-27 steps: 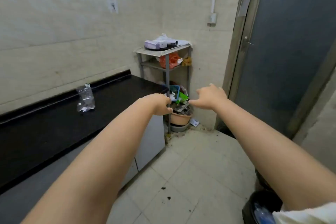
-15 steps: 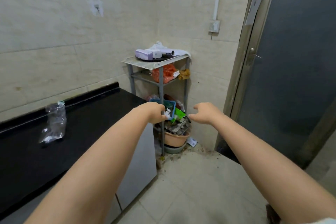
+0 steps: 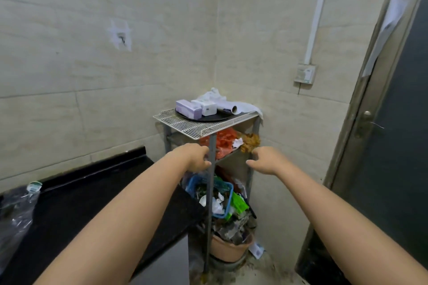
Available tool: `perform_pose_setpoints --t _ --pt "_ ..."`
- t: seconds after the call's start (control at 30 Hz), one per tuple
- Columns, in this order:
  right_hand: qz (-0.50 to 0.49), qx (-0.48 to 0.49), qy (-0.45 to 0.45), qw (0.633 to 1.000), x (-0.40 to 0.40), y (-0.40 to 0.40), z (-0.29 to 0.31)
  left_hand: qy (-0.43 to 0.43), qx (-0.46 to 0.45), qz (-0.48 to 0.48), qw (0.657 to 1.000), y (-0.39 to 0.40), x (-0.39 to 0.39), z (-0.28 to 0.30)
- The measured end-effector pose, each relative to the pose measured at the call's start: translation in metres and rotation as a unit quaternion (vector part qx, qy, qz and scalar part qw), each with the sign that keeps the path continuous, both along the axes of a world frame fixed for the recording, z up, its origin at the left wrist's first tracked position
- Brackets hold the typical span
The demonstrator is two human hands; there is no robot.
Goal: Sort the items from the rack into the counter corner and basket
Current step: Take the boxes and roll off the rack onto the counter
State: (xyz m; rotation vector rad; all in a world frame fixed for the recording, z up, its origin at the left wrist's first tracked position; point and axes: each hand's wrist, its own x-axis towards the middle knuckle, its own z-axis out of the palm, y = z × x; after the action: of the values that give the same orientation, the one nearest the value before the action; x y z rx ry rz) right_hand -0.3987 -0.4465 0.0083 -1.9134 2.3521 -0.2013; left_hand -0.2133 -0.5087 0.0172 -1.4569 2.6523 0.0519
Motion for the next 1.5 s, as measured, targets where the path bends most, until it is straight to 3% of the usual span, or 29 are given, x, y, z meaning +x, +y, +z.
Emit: perform_pose_setpoints --t 0.3,0.63,1.0,1.13,1.27,1.37,1.5 --pt "0.009 -0.15 0.062 0.987 -0.049 -0.192 0.046 -0.002 -0.093 -0.008 0.996 -0.203 -0.053 0.033" --pt "0.073 -0.122 0.037 0.989 -0.109 -0.366 0.013 0.002 -0.073 0.021 0.997 -0.34 -0.117 0.003" --pt "0.22 -0.098 0.004 0.971 -0.19 -0.544 0.013 0.012 -0.073 0.185 0.98 -0.463 -0.16 -0.008" --pt "0.226 -0.063 -0.032 0.971 -0.196 -0.586 0.02 0.007 -0.059 0.231 0.971 -0.482 -0.161 -0.009" --pt "0.239 0.015 -0.037 0.97 -0.197 -0.609 0.018 0.041 -0.071 0.327 0.942 -0.495 -0.153 -0.012" --pt "0.228 0.086 -0.033 0.969 -0.193 -0.614 0.013 0.089 -0.026 0.416 0.905 -0.501 -0.149 -0.015" --pt "0.226 0.085 -0.002 0.97 -0.184 -0.616 0.002 0.089 -0.021 0.44 0.893 -0.506 -0.156 -0.022"
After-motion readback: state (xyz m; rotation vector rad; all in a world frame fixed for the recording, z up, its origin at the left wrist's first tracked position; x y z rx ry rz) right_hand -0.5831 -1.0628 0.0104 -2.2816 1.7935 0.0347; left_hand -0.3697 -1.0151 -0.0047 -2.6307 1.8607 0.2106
